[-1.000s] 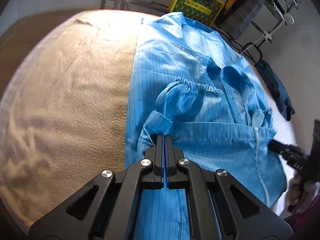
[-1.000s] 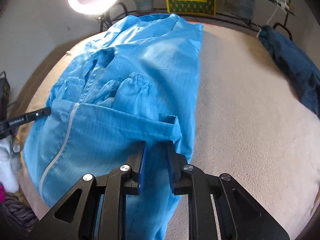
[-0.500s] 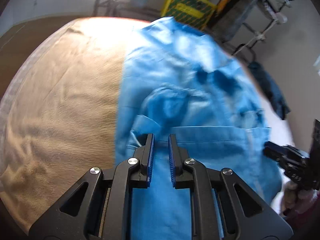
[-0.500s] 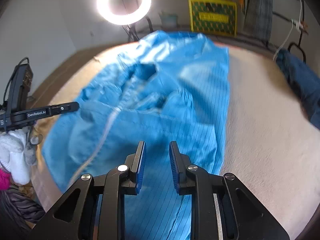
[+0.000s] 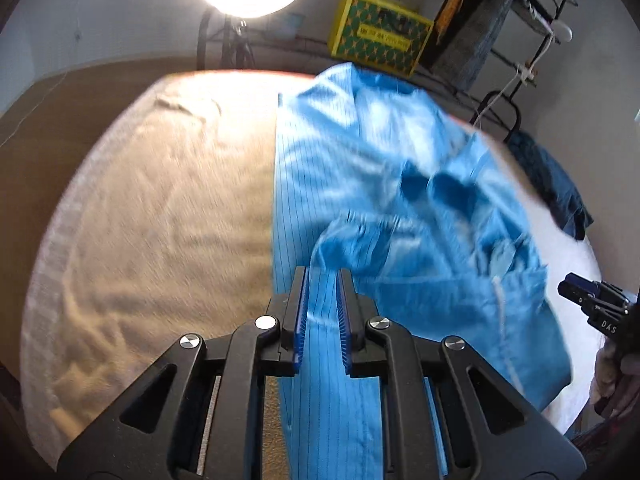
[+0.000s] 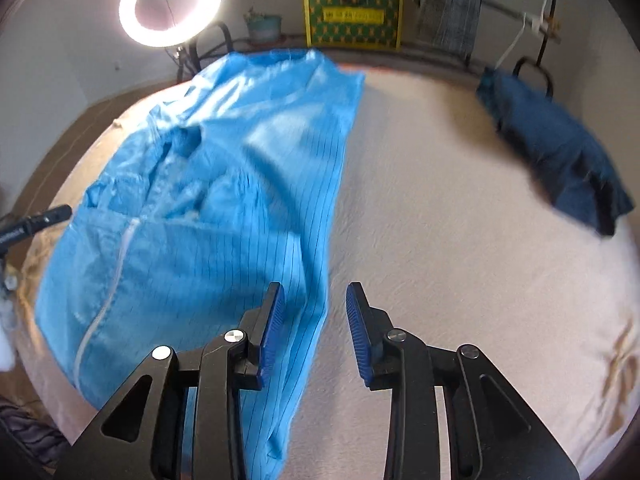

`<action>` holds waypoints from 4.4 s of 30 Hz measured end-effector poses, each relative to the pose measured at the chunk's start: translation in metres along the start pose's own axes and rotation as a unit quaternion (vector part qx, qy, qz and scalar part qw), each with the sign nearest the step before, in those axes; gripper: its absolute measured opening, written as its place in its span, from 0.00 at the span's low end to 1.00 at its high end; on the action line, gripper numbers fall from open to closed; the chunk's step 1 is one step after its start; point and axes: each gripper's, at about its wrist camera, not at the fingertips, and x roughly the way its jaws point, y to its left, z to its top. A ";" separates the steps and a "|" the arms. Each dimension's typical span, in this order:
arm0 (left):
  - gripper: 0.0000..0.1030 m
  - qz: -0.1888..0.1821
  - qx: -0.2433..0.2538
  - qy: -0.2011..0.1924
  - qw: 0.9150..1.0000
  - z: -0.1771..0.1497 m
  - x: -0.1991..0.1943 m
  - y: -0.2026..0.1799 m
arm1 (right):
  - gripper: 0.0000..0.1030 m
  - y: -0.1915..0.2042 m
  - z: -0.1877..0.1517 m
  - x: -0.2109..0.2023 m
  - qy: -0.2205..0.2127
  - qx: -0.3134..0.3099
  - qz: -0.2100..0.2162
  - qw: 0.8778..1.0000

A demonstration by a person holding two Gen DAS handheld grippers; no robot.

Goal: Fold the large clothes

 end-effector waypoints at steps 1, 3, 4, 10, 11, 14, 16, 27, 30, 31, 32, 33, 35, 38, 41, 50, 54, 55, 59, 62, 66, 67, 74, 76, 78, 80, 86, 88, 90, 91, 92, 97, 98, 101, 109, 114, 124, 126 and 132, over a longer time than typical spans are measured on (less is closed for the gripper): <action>0.12 -0.008 -0.005 -0.005 1.000 0.004 -0.006 -0.001 | 0.29 0.002 0.004 -0.006 -0.009 0.000 -0.002 1.000; 0.20 -0.013 -0.009 -0.013 1.000 0.010 -0.016 -0.002 | 0.29 0.005 0.012 -0.016 -0.023 -0.003 -0.008 1.000; 0.33 -0.015 -0.008 -0.021 1.000 0.014 -0.023 -0.004 | 0.29 0.008 0.016 -0.021 -0.028 -0.004 -0.016 0.999; 0.48 -0.008 0.019 -0.045 0.999 0.036 -0.042 -0.012 | 0.35 0.020 0.034 -0.042 -0.061 -0.012 -0.029 0.998; 0.50 -0.010 0.019 -0.044 0.999 0.040 -0.042 -0.011 | 0.35 0.022 0.038 -0.043 -0.065 -0.016 -0.032 0.997; 0.51 -0.019 0.016 -0.047 0.999 0.056 -0.042 -0.007 | 0.35 0.022 0.048 -0.044 -0.070 -0.023 -0.029 0.997; 0.51 -0.021 0.023 -0.049 0.998 0.067 -0.039 -0.006 | 0.35 0.017 0.057 -0.042 -0.071 -0.026 -0.016 0.997; 0.55 -0.079 0.049 -0.021 0.995 0.170 0.034 0.000 | 0.37 -0.019 0.138 0.005 -0.054 -0.031 0.085 0.994; 0.55 -0.084 0.041 -0.016 0.995 0.205 0.069 0.006 | 0.44 -0.030 0.168 0.031 -0.051 -0.030 0.109 0.992; 0.55 -0.086 0.044 -0.014 0.995 0.210 0.078 0.007 | 0.44 -0.033 0.176 0.039 -0.051 -0.028 0.112 0.992; 0.55 -0.086 0.049 -0.010 0.995 0.219 0.092 0.007 | 0.44 -0.037 0.187 0.051 -0.048 -0.024 0.119 0.991; 0.55 -0.089 0.051 -0.006 0.995 0.227 0.105 0.007 | 0.44 -0.042 0.198 0.065 -0.045 -0.017 0.128 0.991; 0.55 -0.094 0.048 0.004 0.994 0.238 0.128 0.009 | 0.44 -0.051 0.213 0.088 -0.037 -0.001 0.141 0.989; 0.55 -0.111 0.033 0.019 0.993 0.253 0.163 0.013 | 0.45 -0.064 0.236 0.131 -0.015 0.031 0.152 0.988; 0.55 -0.123 0.021 0.042 0.991 0.265 0.196 0.013 | 0.45 -0.069 0.252 0.165 -0.001 0.050 0.150 0.987; 0.55 -0.099 0.034 0.069 0.992 0.295 0.267 -0.004 | 0.45 -0.064 0.288 0.238 0.034 0.069 0.182 0.980; 0.55 -0.090 0.061 0.096 0.989 0.295 0.297 -0.016 | 0.45 -0.054 0.296 0.258 0.052 0.056 0.194 0.978; 0.55 -0.090 0.064 0.098 0.989 0.295 0.301 -0.019 | 0.45 -0.050 0.298 0.264 0.060 0.049 0.189 0.979; 0.15 -0.093 0.092 0.080 0.988 0.293 0.306 -0.030 | 0.30 -0.037 0.302 0.269 0.062 0.028 0.207 0.976; 0.03 -0.109 0.093 0.067 0.987 0.292 0.303 -0.032 | 0.05 -0.027 0.302 0.265 0.054 0.002 0.200 0.978; 0.01 -0.134 0.077 0.033 0.987 0.298 0.280 -0.030 | 0.03 -0.026 0.305 0.247 0.020 0.002 0.201 0.979; 0.01 -0.137 0.076 0.027 0.987 0.301 0.274 -0.030 | 0.03 -0.027 0.307 0.240 0.010 0.010 0.208 0.978; 0.00 -0.164 0.067 -0.016 0.984 0.306 0.209 -0.030 | 0.03 -0.018 0.314 0.184 -0.035 0.007 0.228 0.973; 0.00 -0.170 0.069 -0.030 0.983 0.303 0.183 -0.031 | 0.03 -0.013 0.312 0.160 -0.045 0.004 0.234 0.971; 0.00 -0.173 0.071 -0.040 0.982 0.299 0.160 -0.032 | 0.02 -0.008 0.310 0.138 -0.054 0.000 0.238 0.970; 0.00 -0.174 0.072 -0.048 0.981 0.291 0.133 -0.033 | 0.02 -0.002 0.305 0.117 -0.061 -0.005 0.241 0.968; 0.00 -0.176 0.085 -0.068 0.978 0.254 0.046 -0.044 | 0.02 0.013 0.276 0.046 -0.079 -0.020 0.246 0.966; 0.00 -0.174 0.094 -0.070 0.978 0.236 0.020 -0.049 | 0.02 0.017 0.262 0.020 -0.084 -0.027 0.248 0.965; 0.00 -0.170 0.101 -0.069 0.978 0.218 -0.002 -0.054 | 0.02 0.022 0.250 0.001 -0.087 -0.035 0.249 0.964; 0.00 -0.172 0.102 -0.069 0.977 0.210 -0.011 -0.055 | 0.02 0.024 0.243 -0.009 -0.087 -0.038 0.251 0.963; 0.00 -0.174 0.101 -0.069 0.977 0.201 -0.020 -0.057 | 0.02 0.027 0.234 -0.018 -0.087 -0.043 0.249 0.964; 0.00 -0.185 0.098 -0.068 0.975 0.149 -0.065 -0.060 | 0.02 0.032 0.190 -0.056 -0.085 -0.048 0.259 0.961; 0.00 -0.188 0.099 -0.067 0.975 0.138 -0.071 -0.060 | 0.02 0.032 0.176 -0.064 -0.082 -0.049 0.262 0.960; 0.00 -0.193 0.101 -0.060 0.974 0.101 -0.088 -0.060 | 0.02 0.036 0.139 -0.077 -0.072 -0.054 0.266 0.960; 0.00 -0.184 0.102 -0.014 0.977 -0.005 -0.099 -0.047 | 0.02 0.060 0.038 -0.082 -0.023 -0.099 0.260 0.960; 0.00 -0.171 0.096 0.029 0.980 -0.063 -0.087 -0.037 | 0.02 0.067 -0.009 -0.060 0.016 -0.111 0.254 0.961; 0.16 -0.143 0.117 0.060 0.981 -0.108 -0.111 -0.033 | 0.14 0.037 -0.024 -0.065 0.026 -0.092 0.250 0.963; 0.19 -0.145 0.112 0.040 0.982 -0.106 -0.133 -0.030 | 0.16 0.028 -0.027 -0.092 0.000 -0.086 0.253 0.964; 0.21 -0.169 0.090 -0.034 0.981 -0.102 -0.232 -0.022 | 0.19 -0.001 -0.026 -0.177 -0.086 -0.074 0.258 0.959</action>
